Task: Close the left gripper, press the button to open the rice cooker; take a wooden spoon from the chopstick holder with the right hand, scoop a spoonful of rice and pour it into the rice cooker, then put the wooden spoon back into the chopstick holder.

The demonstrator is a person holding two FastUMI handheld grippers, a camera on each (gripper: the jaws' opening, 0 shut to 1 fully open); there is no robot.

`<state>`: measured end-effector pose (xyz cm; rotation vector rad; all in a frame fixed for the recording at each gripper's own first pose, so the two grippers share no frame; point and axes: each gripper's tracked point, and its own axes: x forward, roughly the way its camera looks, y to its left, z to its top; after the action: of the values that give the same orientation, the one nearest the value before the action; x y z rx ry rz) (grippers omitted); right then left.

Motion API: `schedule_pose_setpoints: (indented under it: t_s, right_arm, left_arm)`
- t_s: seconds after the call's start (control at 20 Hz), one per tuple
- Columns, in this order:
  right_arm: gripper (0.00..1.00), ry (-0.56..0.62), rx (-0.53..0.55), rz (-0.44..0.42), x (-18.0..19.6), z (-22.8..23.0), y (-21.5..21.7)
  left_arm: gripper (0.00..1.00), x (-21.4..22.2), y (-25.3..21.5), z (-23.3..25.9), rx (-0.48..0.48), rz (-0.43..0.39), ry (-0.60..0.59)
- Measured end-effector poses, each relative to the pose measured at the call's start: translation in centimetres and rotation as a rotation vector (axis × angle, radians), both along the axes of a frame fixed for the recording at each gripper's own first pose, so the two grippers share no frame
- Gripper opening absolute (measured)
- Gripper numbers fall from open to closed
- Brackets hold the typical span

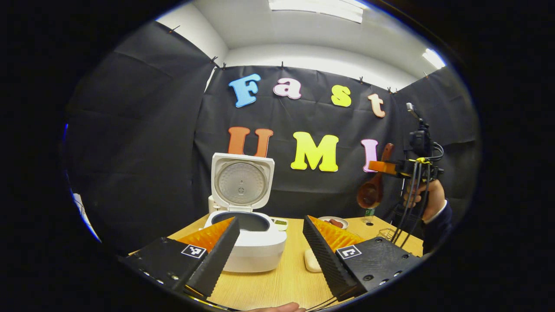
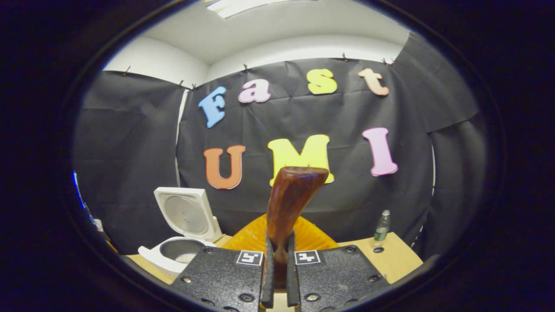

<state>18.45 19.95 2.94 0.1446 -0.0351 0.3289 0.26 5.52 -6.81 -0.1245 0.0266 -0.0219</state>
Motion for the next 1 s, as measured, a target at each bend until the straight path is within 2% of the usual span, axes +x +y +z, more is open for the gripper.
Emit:
schedule_pose_setpoints:
  t_s: [0.2, 0.4, 0.6, 0.85, 1.0]
  right_arm:
    - [0.13, 0.017, 0.029, -0.073, 0.7, -1.6, -6.2]
    - [0.13, 0.056, 0.012, -0.116, 2.7, -4.3, -9.9]
    - [0.14, 0.133, 0.007, -0.139, 4.5, -8.2, -12.6]
    - [0.14, 0.251, -0.044, -0.196, 7.2, -15.0, -15.9]
    - [0.14, 0.292, -0.054, -0.163, 8.3, -18.6, -15.8]
  left_arm:
    - [0.94, 1.3, -1.4, 0.7, -0.018, -0.009, -0.005]
    - [0.93, 2.7, -2.8, 0.7, -0.010, -0.019, -0.011]
    - [0.93, 4.5, -4.3, 0.9, -0.018, -0.047, -0.013]
    - [0.93, 7.6, -5.3, 1.6, -0.068, -0.129, -0.018]
    - [0.93, 9.2, -4.1, 2.6, -0.056, -0.120, -0.010]
